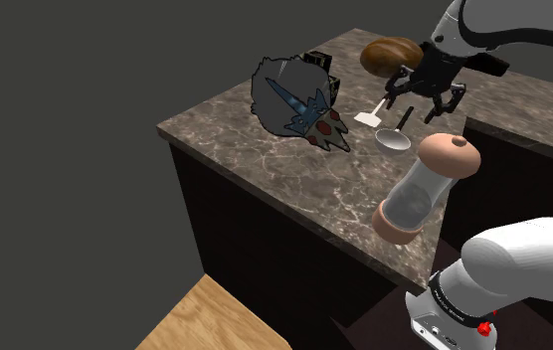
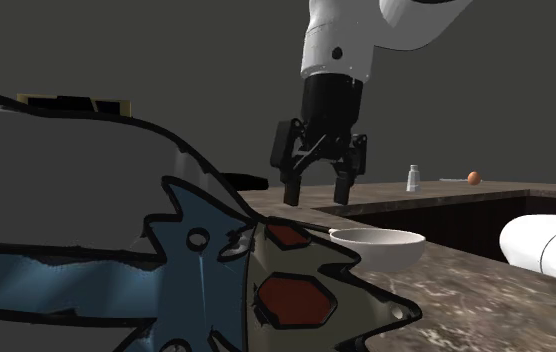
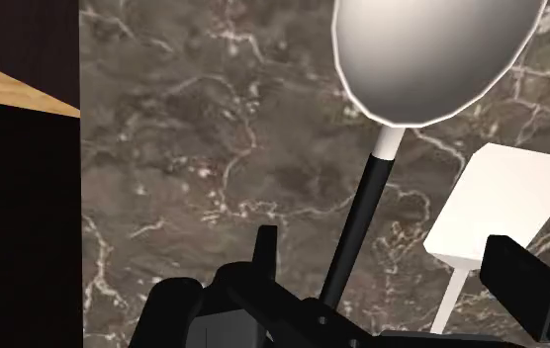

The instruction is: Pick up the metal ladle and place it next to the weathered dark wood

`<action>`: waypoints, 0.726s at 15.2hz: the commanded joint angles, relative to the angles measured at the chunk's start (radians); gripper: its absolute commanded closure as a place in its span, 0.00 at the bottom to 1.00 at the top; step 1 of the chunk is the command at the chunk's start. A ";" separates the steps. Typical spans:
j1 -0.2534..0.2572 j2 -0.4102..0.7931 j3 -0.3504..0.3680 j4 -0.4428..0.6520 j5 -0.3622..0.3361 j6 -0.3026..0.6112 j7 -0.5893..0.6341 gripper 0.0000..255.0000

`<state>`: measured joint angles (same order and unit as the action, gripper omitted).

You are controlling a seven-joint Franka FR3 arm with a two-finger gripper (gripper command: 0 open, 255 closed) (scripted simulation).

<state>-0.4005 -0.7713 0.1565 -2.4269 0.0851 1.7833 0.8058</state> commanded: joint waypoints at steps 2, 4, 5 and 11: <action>-0.052 -0.012 0.028 -0.034 0.012 0.044 0.137 0.00; -0.052 -0.010 0.031 -0.059 0.013 0.071 0.137 0.00; -0.051 -0.009 0.032 -0.071 0.014 0.085 0.137 0.00; -0.051 -0.004 0.035 -0.103 0.017 0.121 0.136 0.00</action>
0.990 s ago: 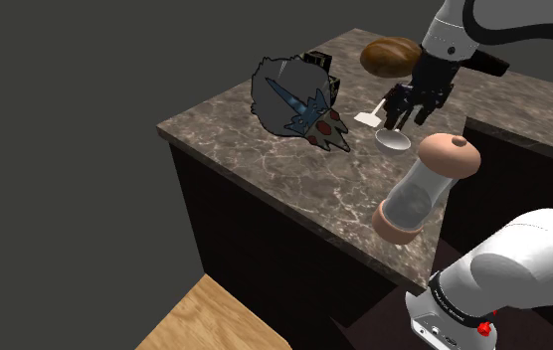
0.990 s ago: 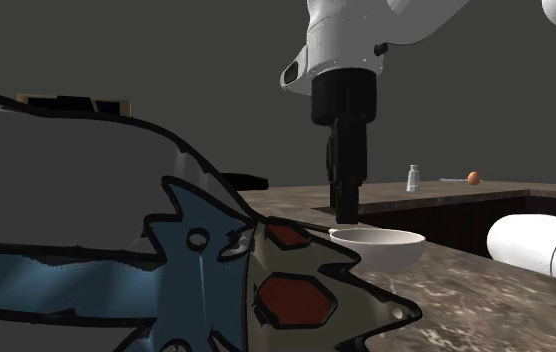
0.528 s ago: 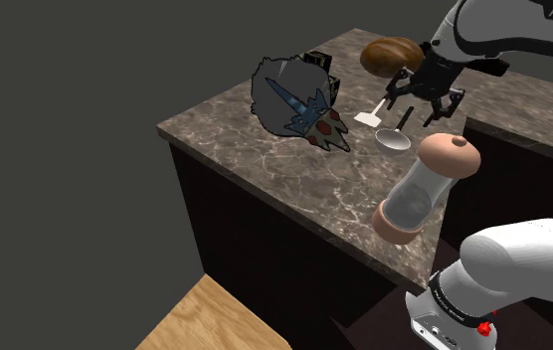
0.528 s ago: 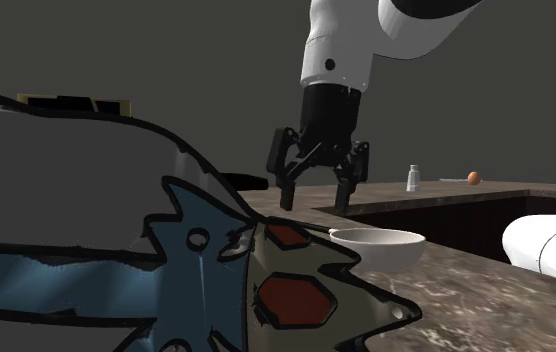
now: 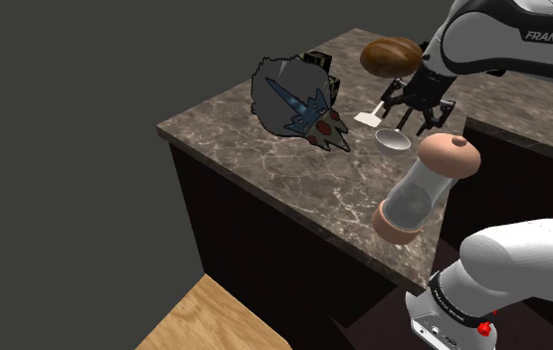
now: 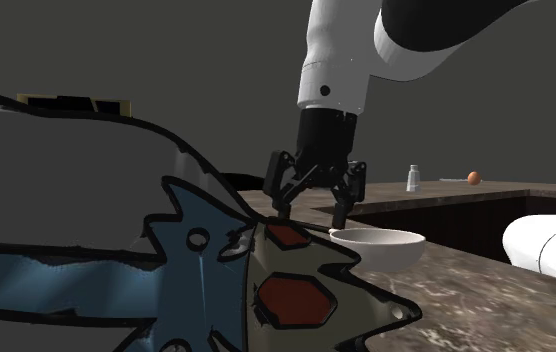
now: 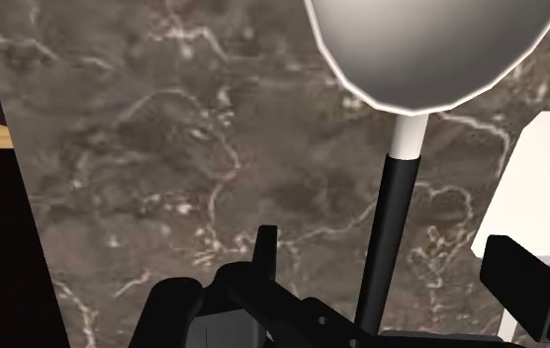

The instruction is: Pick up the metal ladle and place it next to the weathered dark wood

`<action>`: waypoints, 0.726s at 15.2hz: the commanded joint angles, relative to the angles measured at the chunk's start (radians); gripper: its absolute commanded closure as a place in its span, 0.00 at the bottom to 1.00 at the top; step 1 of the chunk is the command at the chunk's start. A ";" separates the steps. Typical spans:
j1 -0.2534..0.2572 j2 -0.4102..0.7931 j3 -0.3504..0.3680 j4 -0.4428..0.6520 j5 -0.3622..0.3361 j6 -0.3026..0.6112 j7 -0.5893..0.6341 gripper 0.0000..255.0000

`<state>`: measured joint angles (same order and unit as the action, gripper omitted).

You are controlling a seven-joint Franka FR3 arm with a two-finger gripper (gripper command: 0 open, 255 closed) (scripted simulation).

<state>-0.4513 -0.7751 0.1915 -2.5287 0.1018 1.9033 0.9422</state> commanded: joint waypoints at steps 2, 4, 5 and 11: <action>0.000 0.000 0.000 -0.001 0.000 0.001 0.000 0.00; 0.000 0.000 0.000 -0.001 0.000 0.001 0.000 0.00; 0.000 0.000 0.000 -0.001 0.000 0.001 0.000 1.00; 0.000 0.000 0.001 -0.001 0.000 0.001 0.001 1.00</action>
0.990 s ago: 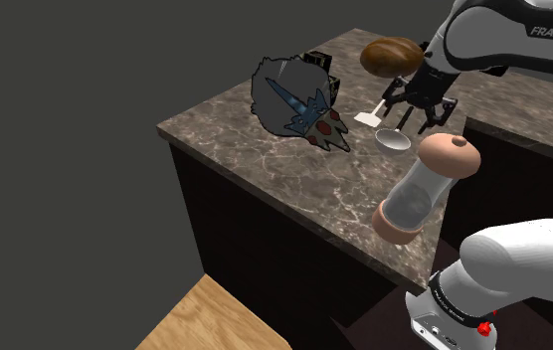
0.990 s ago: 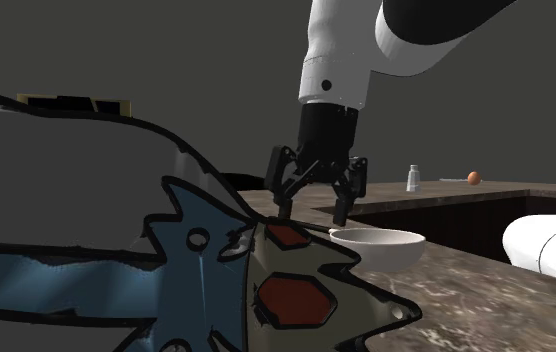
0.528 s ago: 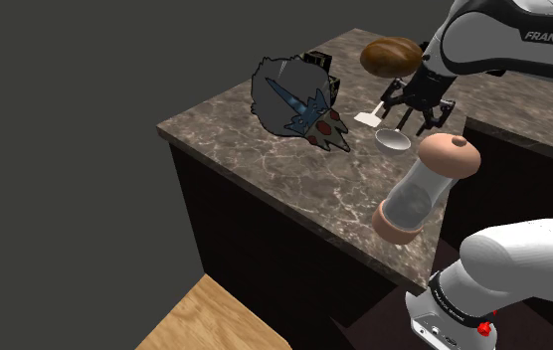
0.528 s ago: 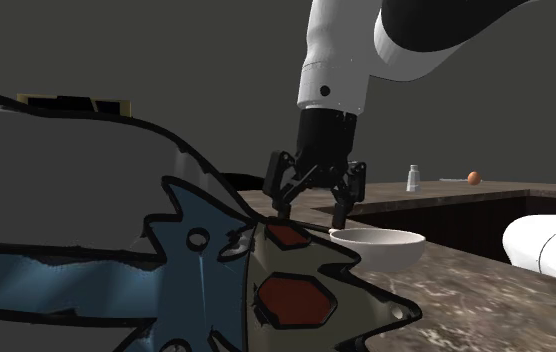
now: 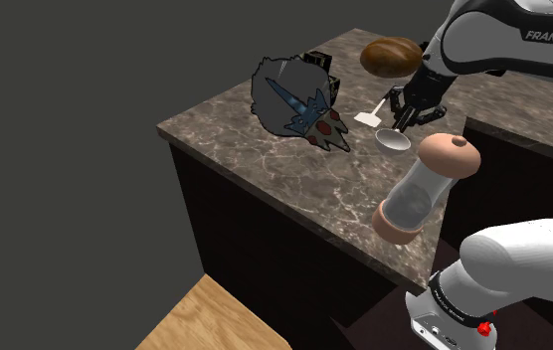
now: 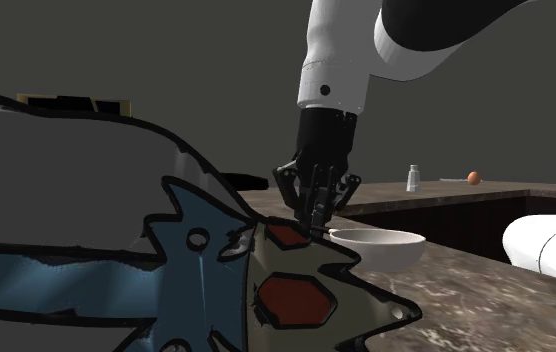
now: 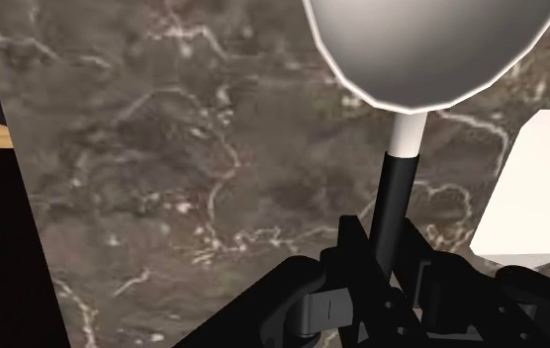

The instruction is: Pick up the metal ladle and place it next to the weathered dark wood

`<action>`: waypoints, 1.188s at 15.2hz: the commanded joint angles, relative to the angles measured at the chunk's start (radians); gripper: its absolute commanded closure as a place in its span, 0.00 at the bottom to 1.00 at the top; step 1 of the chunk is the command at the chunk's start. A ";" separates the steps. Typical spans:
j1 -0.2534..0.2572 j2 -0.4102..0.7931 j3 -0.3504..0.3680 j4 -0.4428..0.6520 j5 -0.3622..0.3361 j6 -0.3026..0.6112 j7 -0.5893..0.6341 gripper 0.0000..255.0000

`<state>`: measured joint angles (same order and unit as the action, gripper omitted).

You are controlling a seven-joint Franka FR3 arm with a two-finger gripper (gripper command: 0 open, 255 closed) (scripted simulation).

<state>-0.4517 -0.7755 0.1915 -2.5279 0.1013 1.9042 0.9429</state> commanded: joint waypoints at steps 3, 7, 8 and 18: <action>0.000 0.001 0.000 -0.002 0.001 0.000 0.000 1.00; -0.002 0.004 -0.005 0.054 -0.004 -0.052 -0.001 1.00; -0.003 0.005 -0.007 0.068 -0.006 -0.065 -0.001 1.00; -0.010 0.030 -0.017 0.218 -0.017 -0.190 -0.001 1.00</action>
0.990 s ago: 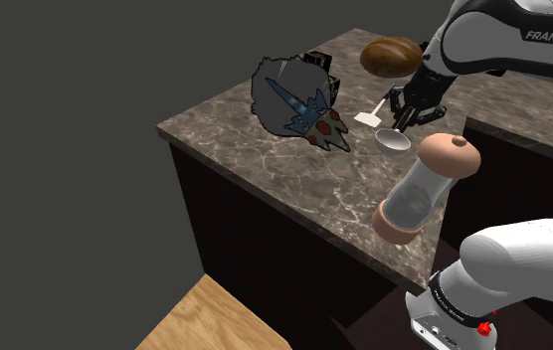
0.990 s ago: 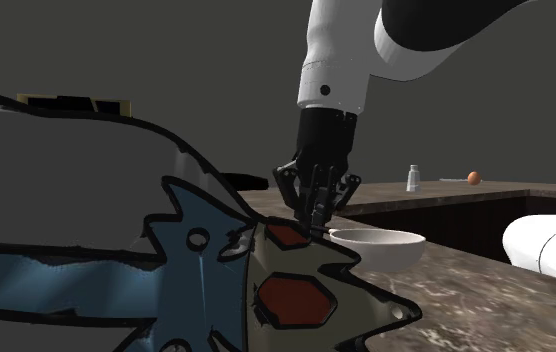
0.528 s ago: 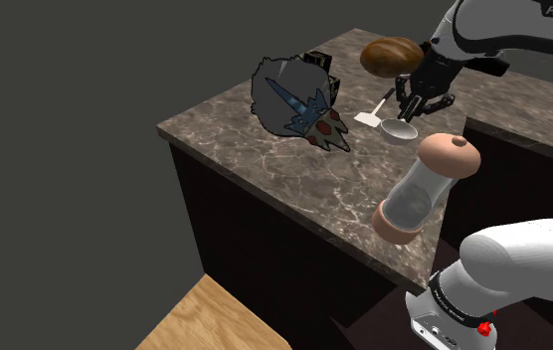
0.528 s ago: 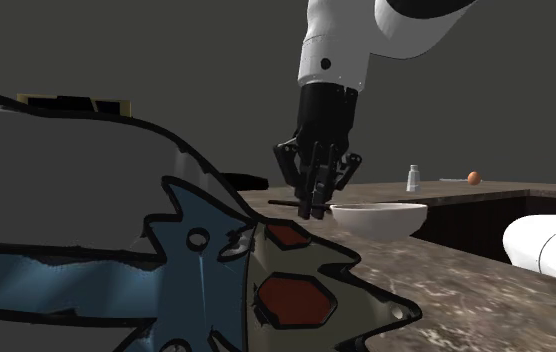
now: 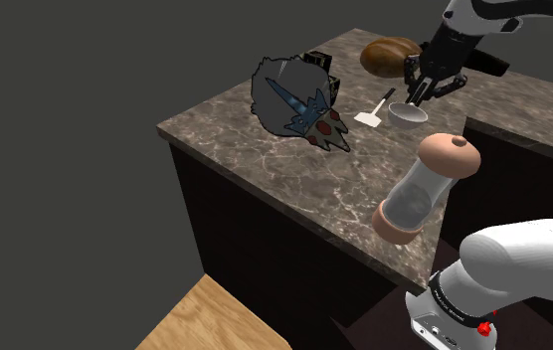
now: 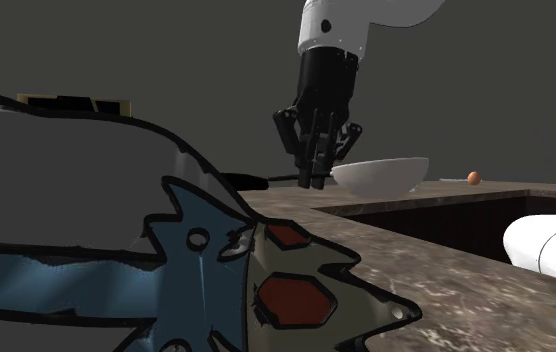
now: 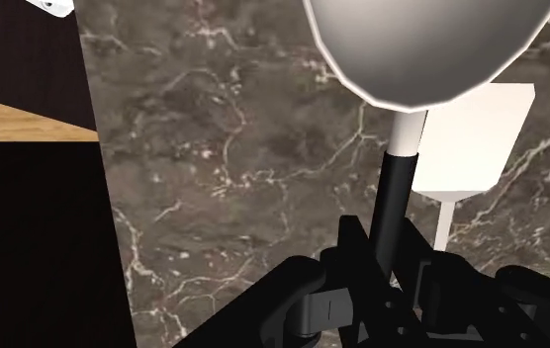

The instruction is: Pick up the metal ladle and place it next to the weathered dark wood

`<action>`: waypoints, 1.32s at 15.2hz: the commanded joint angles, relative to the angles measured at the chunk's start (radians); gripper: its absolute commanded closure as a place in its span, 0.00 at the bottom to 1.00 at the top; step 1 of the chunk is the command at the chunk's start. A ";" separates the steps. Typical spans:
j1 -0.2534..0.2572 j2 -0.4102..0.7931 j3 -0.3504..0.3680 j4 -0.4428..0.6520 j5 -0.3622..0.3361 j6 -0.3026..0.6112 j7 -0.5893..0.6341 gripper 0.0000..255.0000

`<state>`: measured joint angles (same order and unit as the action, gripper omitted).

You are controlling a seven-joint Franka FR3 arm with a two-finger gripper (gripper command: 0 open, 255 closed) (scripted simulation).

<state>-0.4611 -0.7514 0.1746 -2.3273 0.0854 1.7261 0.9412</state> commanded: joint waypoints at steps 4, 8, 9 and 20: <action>-0.004 0.021 -0.004 0.082 -0.005 -0.061 0.001 1.00; -0.007 0.039 -0.007 0.149 -0.009 -0.110 0.001 1.00; -0.008 0.044 -0.007 0.166 -0.010 -0.122 0.001 1.00; -0.047 0.112 -0.130 0.257 -0.072 -0.150 -0.138 1.00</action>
<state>-0.5027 -0.6459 0.0629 -2.0686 0.0220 1.5691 0.8261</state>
